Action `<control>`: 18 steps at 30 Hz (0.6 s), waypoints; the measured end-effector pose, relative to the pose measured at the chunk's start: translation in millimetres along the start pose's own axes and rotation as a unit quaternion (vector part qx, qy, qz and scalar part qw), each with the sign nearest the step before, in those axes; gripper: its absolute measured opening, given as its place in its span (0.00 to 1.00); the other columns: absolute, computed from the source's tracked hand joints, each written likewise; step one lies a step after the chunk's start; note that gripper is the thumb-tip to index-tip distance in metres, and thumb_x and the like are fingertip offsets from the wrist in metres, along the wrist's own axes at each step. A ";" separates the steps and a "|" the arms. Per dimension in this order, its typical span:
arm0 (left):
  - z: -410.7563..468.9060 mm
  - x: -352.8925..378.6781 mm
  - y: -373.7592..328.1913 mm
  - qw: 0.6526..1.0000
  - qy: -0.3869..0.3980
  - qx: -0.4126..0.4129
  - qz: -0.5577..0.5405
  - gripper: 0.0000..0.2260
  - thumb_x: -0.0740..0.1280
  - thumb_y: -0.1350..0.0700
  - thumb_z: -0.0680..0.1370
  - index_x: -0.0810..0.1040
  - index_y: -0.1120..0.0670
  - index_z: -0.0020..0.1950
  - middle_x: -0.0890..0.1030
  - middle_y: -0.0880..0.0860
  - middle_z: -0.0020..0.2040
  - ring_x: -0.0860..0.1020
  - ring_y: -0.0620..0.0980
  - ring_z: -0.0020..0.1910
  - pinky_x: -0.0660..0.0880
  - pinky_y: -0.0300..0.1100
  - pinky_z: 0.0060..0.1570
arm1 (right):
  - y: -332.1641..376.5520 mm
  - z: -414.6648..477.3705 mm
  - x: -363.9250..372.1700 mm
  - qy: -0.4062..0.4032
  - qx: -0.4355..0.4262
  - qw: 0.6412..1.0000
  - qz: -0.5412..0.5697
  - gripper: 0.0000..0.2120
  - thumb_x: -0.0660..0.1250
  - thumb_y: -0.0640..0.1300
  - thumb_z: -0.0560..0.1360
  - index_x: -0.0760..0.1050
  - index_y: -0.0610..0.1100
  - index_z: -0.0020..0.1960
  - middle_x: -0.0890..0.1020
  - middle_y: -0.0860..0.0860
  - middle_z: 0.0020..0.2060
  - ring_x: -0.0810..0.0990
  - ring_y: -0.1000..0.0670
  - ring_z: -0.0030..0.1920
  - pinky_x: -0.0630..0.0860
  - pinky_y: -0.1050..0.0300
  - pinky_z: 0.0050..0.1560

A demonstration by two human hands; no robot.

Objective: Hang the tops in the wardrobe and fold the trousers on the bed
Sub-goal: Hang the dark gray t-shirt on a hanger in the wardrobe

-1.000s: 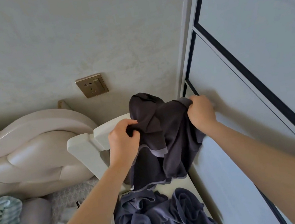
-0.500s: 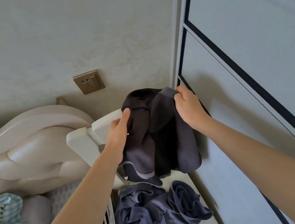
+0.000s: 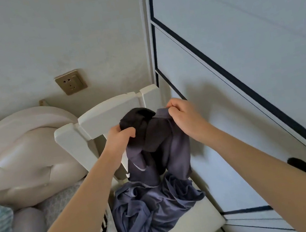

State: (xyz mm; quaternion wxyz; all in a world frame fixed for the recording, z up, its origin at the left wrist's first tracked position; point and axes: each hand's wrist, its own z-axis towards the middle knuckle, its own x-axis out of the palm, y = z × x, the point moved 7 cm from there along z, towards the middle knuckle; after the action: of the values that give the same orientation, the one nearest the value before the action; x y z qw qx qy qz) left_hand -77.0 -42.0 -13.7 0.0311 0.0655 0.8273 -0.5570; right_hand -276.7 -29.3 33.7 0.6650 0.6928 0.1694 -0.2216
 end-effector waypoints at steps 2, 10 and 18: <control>-20.8 4.0 1.2 1.000 0.021 0.004 -0.017 0.06 0.63 0.59 0.60 0.67 0.55 0.33 0.66 0.53 0.34 0.65 0.52 0.37 0.63 0.46 0.40 | -1.8 -30.6 -8.4 -0.018 0.000 1.000 0.001 0.10 0.56 0.36 0.77 0.70 0.39 0.38 0.69 0.51 0.30 0.67 0.52 0.33 0.65 0.58 0.36; -89.3 57.5 29.9 0.989 0.116 -0.086 -0.044 0.27 0.62 0.41 0.70 0.80 0.63 0.54 0.83 0.61 0.49 0.81 0.59 0.50 0.75 0.50 0.55 | -16.0 -158.2 -55.3 -0.078 0.041 0.996 0.008 0.11 0.55 0.37 0.78 0.70 0.41 0.38 0.68 0.56 0.28 0.66 0.57 0.31 0.65 0.66 0.34; -180.8 169.1 51.8 0.944 0.303 -0.054 0.122 0.03 0.66 0.65 0.76 0.79 0.60 0.43 0.80 0.58 0.40 0.78 0.56 0.42 0.75 0.41 0.42 | -53.7 -294.5 -104.6 -0.155 0.130 0.979 -0.013 0.11 0.55 0.37 0.79 0.70 0.46 0.39 0.72 0.52 0.32 0.68 0.54 0.34 0.66 0.62 0.36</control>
State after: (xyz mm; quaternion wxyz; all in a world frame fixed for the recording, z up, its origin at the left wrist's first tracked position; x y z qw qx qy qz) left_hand -233.0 157.1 -14.0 -0.1497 0.3302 0.8123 -0.4569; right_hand -369.3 273.6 49.0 0.5844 0.7282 0.0430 -0.3555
